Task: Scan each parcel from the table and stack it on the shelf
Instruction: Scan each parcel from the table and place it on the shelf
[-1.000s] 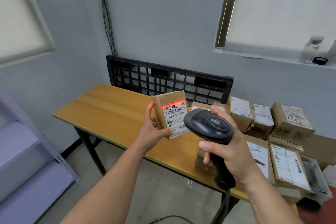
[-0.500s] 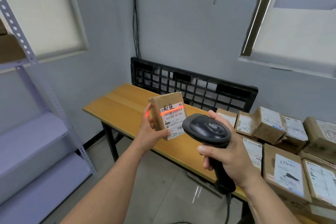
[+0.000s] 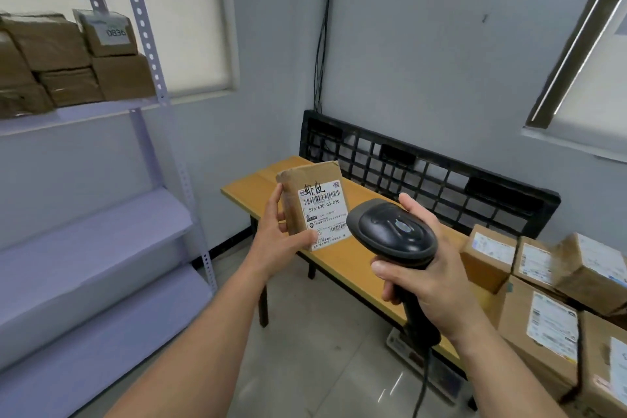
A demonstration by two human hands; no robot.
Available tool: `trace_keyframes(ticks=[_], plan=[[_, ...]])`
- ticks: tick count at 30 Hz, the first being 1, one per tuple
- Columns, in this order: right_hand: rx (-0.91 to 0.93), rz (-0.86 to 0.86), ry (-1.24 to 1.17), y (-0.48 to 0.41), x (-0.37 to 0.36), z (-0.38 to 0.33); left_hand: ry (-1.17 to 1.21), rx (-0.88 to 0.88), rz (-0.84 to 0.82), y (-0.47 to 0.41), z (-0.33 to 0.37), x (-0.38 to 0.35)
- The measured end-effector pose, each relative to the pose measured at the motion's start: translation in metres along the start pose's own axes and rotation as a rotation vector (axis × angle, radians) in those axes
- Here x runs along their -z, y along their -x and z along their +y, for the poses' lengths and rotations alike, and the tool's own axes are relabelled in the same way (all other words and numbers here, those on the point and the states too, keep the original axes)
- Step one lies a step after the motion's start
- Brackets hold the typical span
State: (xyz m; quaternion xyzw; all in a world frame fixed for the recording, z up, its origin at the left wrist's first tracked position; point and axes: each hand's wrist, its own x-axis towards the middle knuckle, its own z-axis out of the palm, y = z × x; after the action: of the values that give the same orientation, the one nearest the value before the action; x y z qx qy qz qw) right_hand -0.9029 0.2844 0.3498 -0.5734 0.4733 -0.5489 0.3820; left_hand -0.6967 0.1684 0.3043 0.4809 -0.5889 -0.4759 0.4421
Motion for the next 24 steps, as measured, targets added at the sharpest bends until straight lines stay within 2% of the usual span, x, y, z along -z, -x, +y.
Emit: trace_keyframes(ticks=[9, 16, 24], plan=[[0.050, -0.195, -0.024, -0.037, -0.039, -0.005, 0.040, -0.006, 0.292, 0.023, 0.009, 0.059], [0.113, -0.346, -0.122, -0.058, -0.086, -0.008, -0.057, -0.038, 0.551, 0.055, 0.014, 0.111], [0.129, -0.457, -0.192, -0.091, -0.164, -0.014, -0.095, -0.029, 0.725, 0.069, 0.016, 0.195]])
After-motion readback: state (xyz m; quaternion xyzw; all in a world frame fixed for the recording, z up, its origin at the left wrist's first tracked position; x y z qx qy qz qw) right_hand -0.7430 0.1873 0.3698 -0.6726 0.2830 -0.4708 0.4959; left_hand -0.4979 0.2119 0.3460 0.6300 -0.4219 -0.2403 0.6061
